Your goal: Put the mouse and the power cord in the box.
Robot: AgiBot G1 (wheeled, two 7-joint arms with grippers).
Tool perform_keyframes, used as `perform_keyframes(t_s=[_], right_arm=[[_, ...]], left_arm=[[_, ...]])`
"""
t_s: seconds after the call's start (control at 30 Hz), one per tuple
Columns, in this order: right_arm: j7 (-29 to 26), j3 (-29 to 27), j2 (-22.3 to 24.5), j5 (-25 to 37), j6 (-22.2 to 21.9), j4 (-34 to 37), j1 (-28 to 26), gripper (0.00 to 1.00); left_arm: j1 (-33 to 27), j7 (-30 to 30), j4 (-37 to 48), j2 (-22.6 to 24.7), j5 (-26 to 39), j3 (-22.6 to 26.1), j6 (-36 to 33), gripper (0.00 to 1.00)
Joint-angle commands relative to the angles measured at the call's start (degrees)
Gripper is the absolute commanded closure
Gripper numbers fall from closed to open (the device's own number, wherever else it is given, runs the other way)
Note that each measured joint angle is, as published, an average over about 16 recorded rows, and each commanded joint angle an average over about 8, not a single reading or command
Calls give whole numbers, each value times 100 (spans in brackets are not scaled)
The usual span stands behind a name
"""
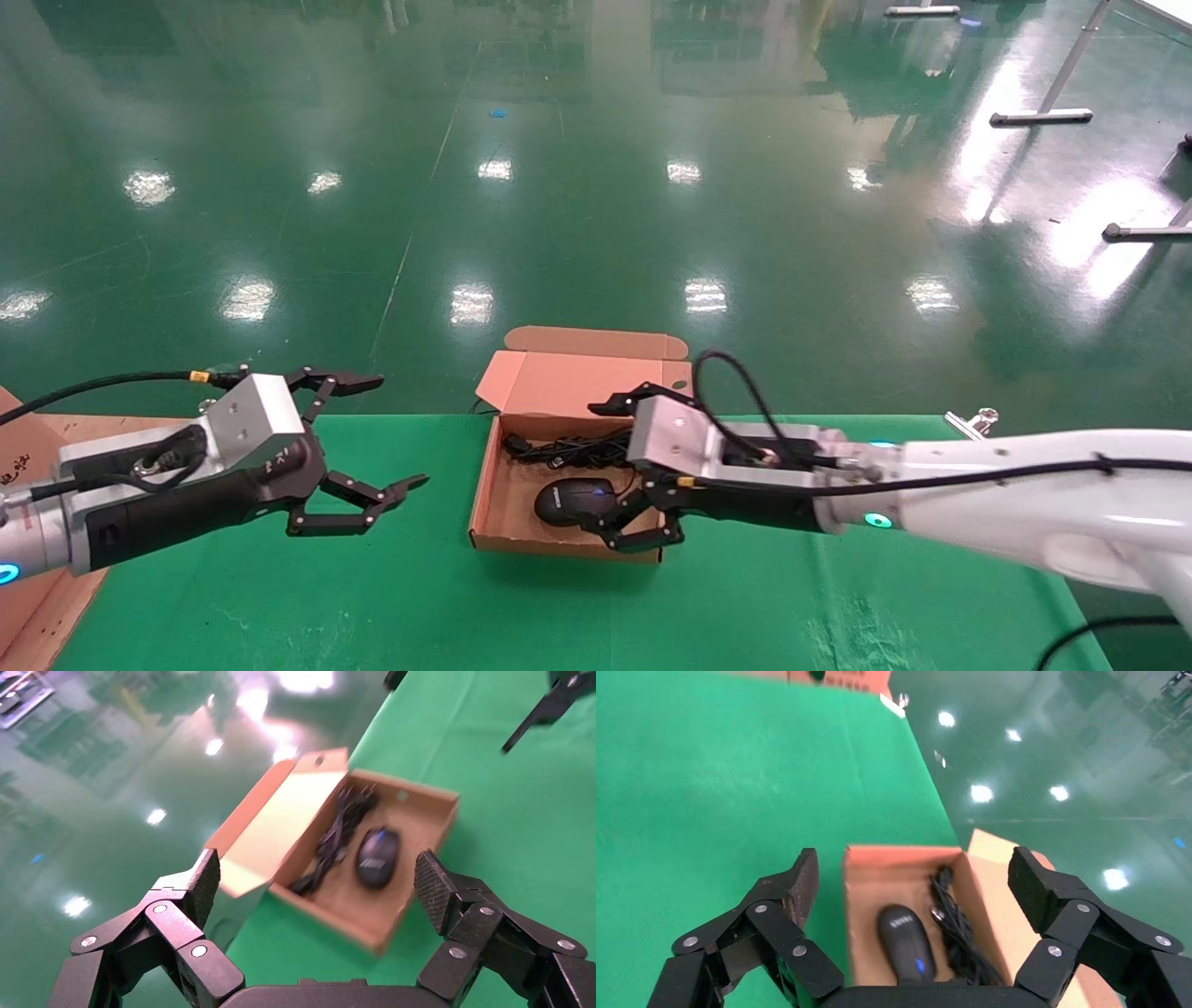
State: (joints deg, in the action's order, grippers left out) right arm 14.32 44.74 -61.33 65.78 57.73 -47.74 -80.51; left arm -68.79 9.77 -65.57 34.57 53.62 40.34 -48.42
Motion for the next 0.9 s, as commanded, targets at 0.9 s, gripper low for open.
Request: perform_keyframes(t_s=[0.9], right_arm=[[-1934, -2216, 2031, -1846, 2158, -1994, 1462, 0]], left_arm=[[548, -1556, -607, 34, -892, -1844, -2826, 0]])
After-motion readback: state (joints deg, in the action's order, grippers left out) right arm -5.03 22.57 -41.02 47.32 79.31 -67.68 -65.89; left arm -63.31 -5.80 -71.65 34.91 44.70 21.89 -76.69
